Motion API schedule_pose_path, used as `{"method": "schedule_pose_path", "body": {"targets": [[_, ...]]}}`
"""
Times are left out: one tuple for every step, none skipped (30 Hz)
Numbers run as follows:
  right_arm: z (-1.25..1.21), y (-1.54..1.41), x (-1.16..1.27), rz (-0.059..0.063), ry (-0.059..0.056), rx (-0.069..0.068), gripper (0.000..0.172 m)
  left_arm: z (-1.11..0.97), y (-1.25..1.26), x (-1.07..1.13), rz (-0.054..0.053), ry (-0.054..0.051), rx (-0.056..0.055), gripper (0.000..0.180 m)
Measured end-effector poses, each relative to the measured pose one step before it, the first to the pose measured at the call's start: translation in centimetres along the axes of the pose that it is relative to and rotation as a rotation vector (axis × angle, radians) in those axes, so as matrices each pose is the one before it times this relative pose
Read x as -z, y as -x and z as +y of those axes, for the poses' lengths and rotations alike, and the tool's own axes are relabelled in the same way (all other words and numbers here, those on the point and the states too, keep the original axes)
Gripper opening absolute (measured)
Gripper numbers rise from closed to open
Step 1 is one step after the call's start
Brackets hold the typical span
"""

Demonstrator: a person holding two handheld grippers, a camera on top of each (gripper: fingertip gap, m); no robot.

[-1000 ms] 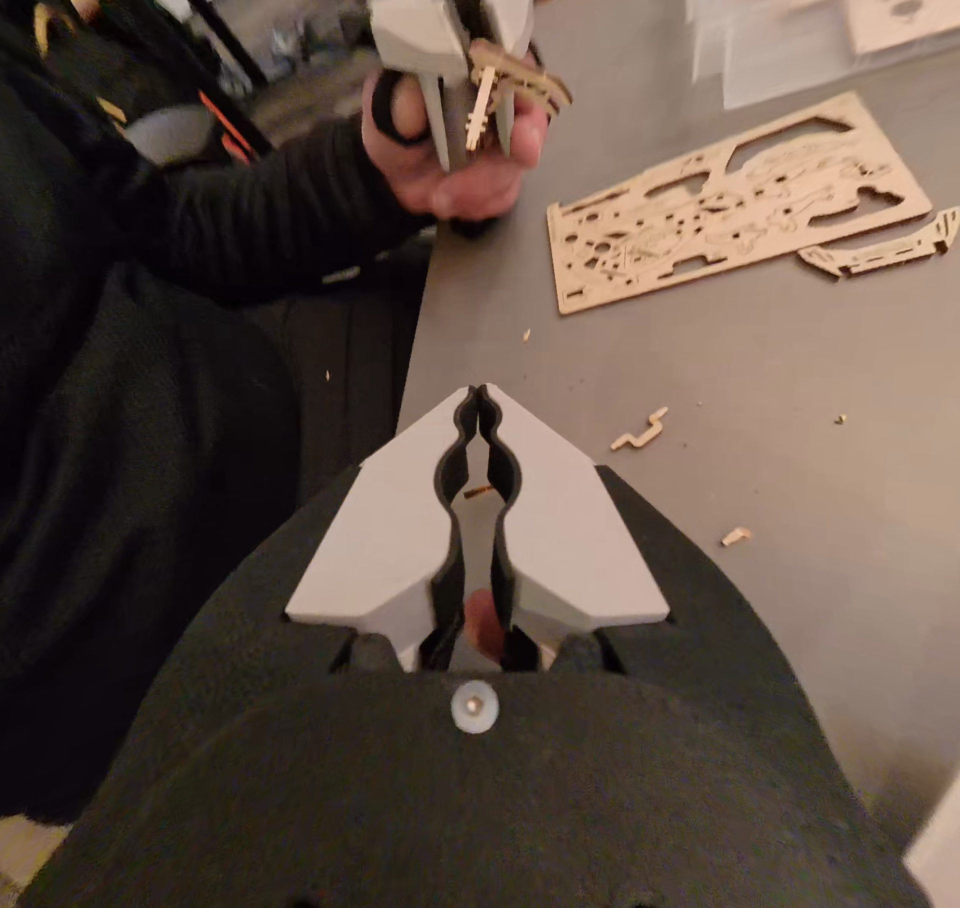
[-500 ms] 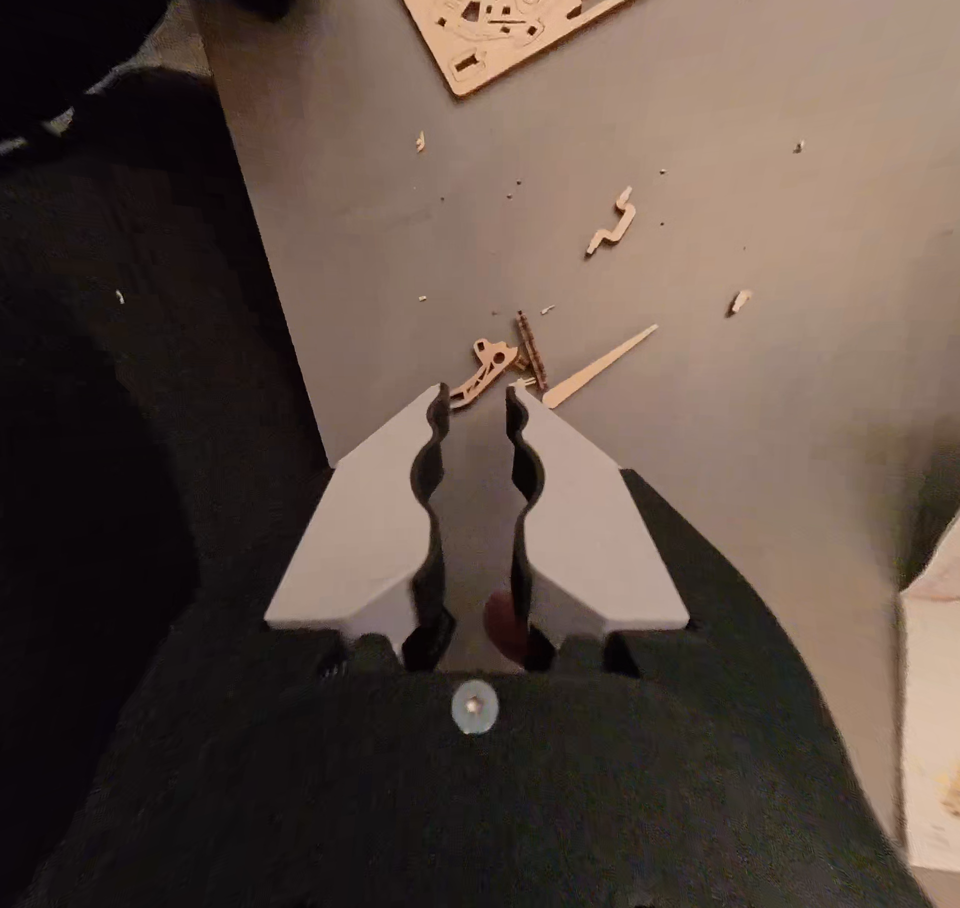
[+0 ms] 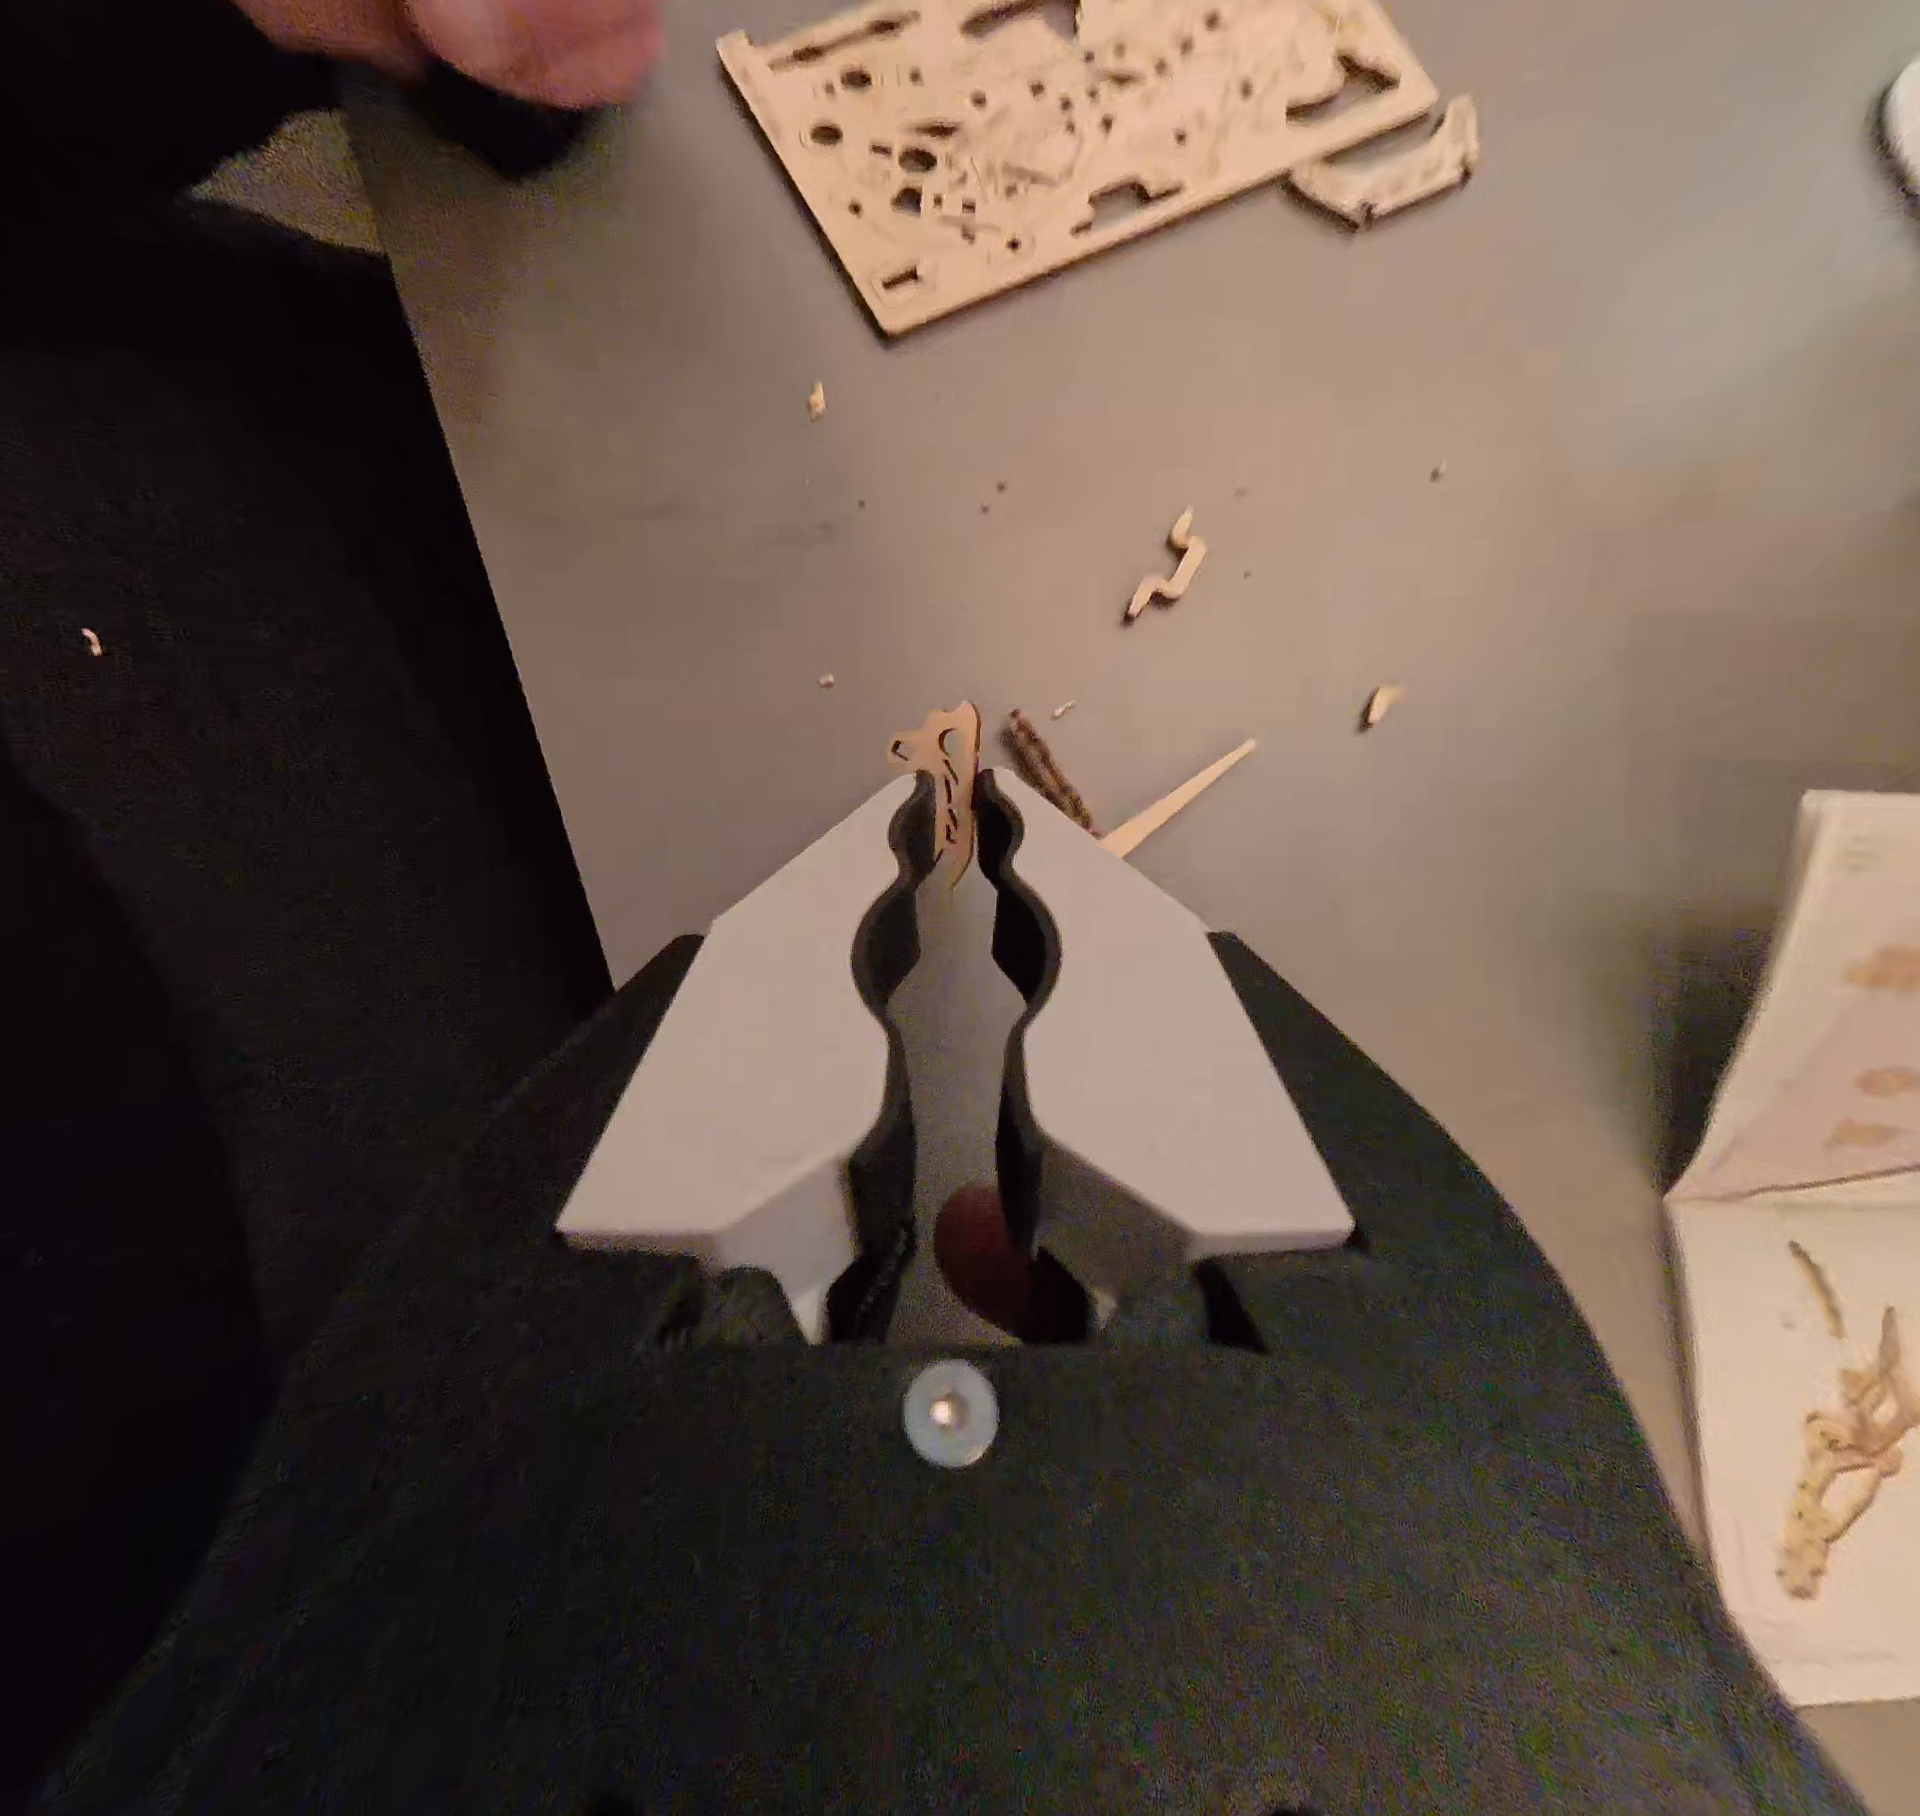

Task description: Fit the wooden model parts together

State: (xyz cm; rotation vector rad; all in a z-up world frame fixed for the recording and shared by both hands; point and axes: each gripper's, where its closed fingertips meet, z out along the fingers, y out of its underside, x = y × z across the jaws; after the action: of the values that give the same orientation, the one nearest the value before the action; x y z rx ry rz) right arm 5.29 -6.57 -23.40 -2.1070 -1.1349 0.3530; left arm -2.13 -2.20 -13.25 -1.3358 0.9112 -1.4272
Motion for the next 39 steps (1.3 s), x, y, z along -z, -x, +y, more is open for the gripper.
{"method": "schedule_pose_path", "body": {"targets": [[-0.785,-0.242,0.644,0.0029,-0.0394,0.0366,0.006,-0.065,-0.006,-0.048,0.0044,-0.0046,0.0128,0.006],[-1.030,-0.177,0.688,-0.0084,-0.0487,0.0403,0.006,-0.206,-0.102,-0.060,0.0118,-0.0133,0.0207,0.006],[-1.444,0.008,0.787,-0.0231,-0.0709,0.0464,0.006,-0.245,-0.089,-0.097,0.0139,-0.0161,0.0269,0.006],[-1.500,-0.220,0.775,-0.0136,-0.0641,0.0418,0.005,-0.184,-0.150,-0.130,0.0166,-0.0134,0.0218,0.006],[-1.322,-0.316,0.620,-0.0101,-0.0459,0.0482,0.006,-0.066,-0.196,-0.174,0.0185,-0.0061,0.0173,0.006],[-1.174,-0.224,0.470,-0.0112,-0.0368,0.0664,0.006,-0.030,-0.163,-0.195,0.0149,-0.0031,0.0133,0.006],[-1.016,-0.342,0.335,-0.0016,-0.0297,0.0721,0.006,-0.061,-0.154,-0.186,0.0149,-0.0049,0.0122,0.006],[-0.762,-0.239,0.197,-0.0095,-0.0206,0.0625,0.006,-0.105,-0.222,-0.165,0.0208,-0.0070,0.0161,0.006],[-0.583,-0.141,0.093,-0.0144,-0.0153,0.0550,0.006,-0.128,-0.135,-0.144,0.0204,-0.0073,0.0227,0.006],[-0.382,-0.352,0.078,0.0008,-0.0104,0.0486,0.006,-0.112,0.003,-0.146,0.0134,-0.0058,0.0219,0.006],[-0.366,-0.308,0.087,-0.0021,-0.0142,0.0383,0.006,-0.087,-0.007,-0.174,0.0127,-0.0036,0.0187,0.006],[-0.415,-0.194,0.085,-0.0048,-0.0189,0.0303,0.006,-0.183,-0.123,-0.182,0.0157,-0.0094,0.0106,0.006],[-0.382,-0.256,0.062,0.0025,-0.0161,0.0283,0.006,-0.194,-0.111,-0.199,0.0136,-0.0097,0.0098,0.006],[-0.329,-0.219,0.035,0.0035,-0.0130,0.0290,0.006,-0.086,-0.098,-0.217,0.0153,-0.0034,0.0149,0.006],[-0.194,-0.278,-0.014,0.0084,-0.0065,0.0243,0.006,-0.046,-0.145,-0.209,0.0194,-0.0032,0.0155,0.006],[-0.045,-0.255,-0.055,0.0083,-0.0021,0.0184,0.006,-0.146,-0.103,-0.178,0.0160,-0.0107,0.0130,0.006],[-0.006,-0.089,-0.087,-0.0008,-0.0027,0.0146,0.006,-0.230,-0.018,-0.158,0.0123,-0.0164,0.0160,0.006],[-0.053,-0.028,-0.063,-0.0023,-0.0070,0.0115,0.006,-0.163,-0.042,-0.131,0.0157,-0.0123,0.0191,0.006],[-0.068,-0.045,-0.031,-0.0013,-0.0075,0.0070,0.005,-0.153,-0.033,-0.125,0.0124,-0.0120,0.0134,0.006],[-0.060,-0.098,0.018,0.0014,-0.0075,0.0027,0.005,-0.149,0.031,-0.090,0.0064,-0.0114,0.0103,0.006],[-0.019,-0.159,0.032,0.0055,-0.0049,0.0021,0.006,-0.060,-0.006,-0.089,0.0085,-0.0061,0.0121,0.006],[0.006,-0.114,0.045,0.0027,-0.0031,0.0011,0.006,0.020,-0.011,-0.077,0.0070,-0.0021,0.0098,0.006],[-0.045,-0.085,0.065,0.0014,-0.0052,-0.0011,0.006,0.051,0.050,-0.071,0.0007,-0.0006,0.0062,0.006],[-0.146,-0.030,0.061,-0.0002,-0.0097,-0.0021,0.006,0.113,0.115,-0.056,-0.0028,0.0039,0.0061,0.006],[-0.162,0.008,0.048,-0.0025,-0.0099,0.0005,0.006,0.106,0.087,-0.032,-0.0012,0.0031,0.0049,0.006],[0.010,0.018,-0.014,-0.0030,0.0011,0.0025,0.006,-0.008,-0.003,-0.001,0.0041,-0.0041,0.0062,0.006],[0.070,-0.053,-0.042,0.0018,0.0037,0.0050,0.006,-0.088,-0.045,0.010,0.0063,-0.0076,0.0077,0.006],[0.017,-0.091,-0.031,0.0039,-0.0012,0.0025,0.006,0.025,0.032,-0.005,0.0014,0.0001,0.0047,0.006],[-0.012,-0.023,-0.043,-0.0024,-0.0018,-0.0033,0.005,0.107,0.014,-0.033,0.0008,0.0057,-0.0008,0.006],[0.010,0.042,-0.046,-0.0044,-0.0002,-0.0004,0.006,-0.017,-0.032,-0.025,0.0030,-0.0017,0.0014,0.006],[0.004,0.029,-0.058,0.0003,-0.0005,0.0056,0.006,-0.071,-0.034,-0.005,0.0038,-0.0057,0.0049,0.006],[-0.031,0.006,-0.023,0.0015,-0.0016,0.0035,0.005,0.007,0.016,-0.002,-0.0001,-0.0003,0.0010,0.006],[-0.016,0.023,-0.013,-0.0017,0.0001,-0.0004,0.006,0.061,0.009,0.011,-0.0013,0.0038,-0.0012,0.006],[-0.022,-0.052,0.015,0.0019,-0.0020,0.0002,0.006,-0.011,-0.065,0.016,0.0027,-0.0001,-0.0014,0.006],[-0.101,-0.088,0.040,0.0034,-0.0068,-0.0027,0.006,0.034,-0.095,0.002,0.0054,0.0029,0.0006,0.006],[-0.067,-0.002,0.032,-0.0028,-0.0051,-0.0060,0.006,0.026,-0.053,-0.030,0.0029,0.0027,0.0017,0.006],[0.031,0.005,-0.010,-0.0011,0.0020,0.0016,0.006,-0.055,-0.005,0.001,0.0011,-0.0030,0.0040,0.006],[0.083,-0.003,-0.025,0.0024,0.0045,0.0089,0.006,-0.030,0.034,0.020,-0.0002,-0.0018,0.0034,0.006],[0.001,0.024,0.012,-0.0010,-0.0002,0.0035,0.006,0.062,0.009,0.016,0.0009,0.0035,0.0007,0.006]]}}
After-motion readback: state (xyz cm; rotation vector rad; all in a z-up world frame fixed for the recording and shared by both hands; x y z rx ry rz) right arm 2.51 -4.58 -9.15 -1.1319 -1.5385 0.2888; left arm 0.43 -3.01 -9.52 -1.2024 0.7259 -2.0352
